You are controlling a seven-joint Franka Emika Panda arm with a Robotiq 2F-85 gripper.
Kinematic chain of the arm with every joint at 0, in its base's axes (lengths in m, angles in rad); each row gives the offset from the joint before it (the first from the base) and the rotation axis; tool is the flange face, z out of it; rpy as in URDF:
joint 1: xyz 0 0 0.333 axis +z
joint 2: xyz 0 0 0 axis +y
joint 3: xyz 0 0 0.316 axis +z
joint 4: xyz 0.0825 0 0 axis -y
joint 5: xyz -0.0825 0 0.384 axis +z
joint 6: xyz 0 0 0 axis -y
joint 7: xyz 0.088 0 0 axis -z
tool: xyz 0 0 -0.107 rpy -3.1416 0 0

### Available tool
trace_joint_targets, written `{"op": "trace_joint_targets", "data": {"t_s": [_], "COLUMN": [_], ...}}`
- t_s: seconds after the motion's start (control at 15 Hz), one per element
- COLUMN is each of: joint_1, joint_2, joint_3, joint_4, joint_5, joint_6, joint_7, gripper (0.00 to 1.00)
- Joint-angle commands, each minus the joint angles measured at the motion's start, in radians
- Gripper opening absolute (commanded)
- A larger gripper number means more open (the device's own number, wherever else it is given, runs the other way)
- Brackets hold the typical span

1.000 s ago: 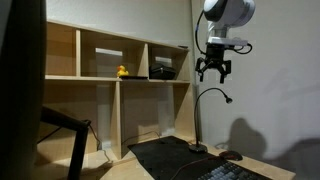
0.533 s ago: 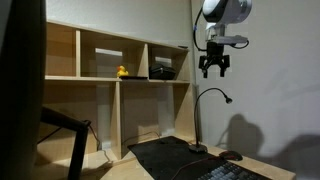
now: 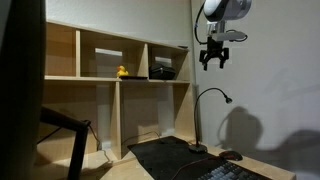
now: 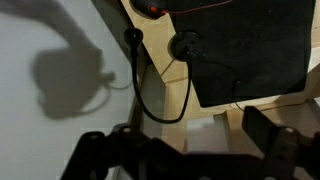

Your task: Move the lamp to the left side of the desk

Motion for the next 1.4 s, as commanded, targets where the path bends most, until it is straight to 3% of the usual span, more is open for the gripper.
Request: {"op": "trace_joint_targets", "data": {"t_s": [0.0,0.27,0.53,0.6,0.67,0.73,1.0,1.13,1.33], "joint_1": [-0.014,-0.003,-0.008,-0.034,-0.060,-0.036,-0.065,-0.077,-0.124], "joint_2": [0.002,0.046,0.212,0.273,0.317,0.217,0.316,0.347,0.405], "joint_3": [0.012,-0.022,-0.083,-0.085,-0.089,-0.073,-0.085,-0.046,-0.020], "joint_4": [0.003,-0.042,-0.001,0.033,0.063,-0.013,0.046,0.062,0.140], "joint_5": [0.005,0.015,0.091,0.044,-0.058,0.024,-0.034,0.160,0.360], "joint_6": [-0.002,0.236,0.437,0.475,0.546,0.467,0.543,0.494,0.356], "joint_7": [-0.004,-0.246,-0.535,-0.501,-0.363,-0.439,-0.378,-0.600,-0.817], "gripper": [1.00,1.00,1.00,1.00,1.00,1.00,1.00,1.00,1.00]}}
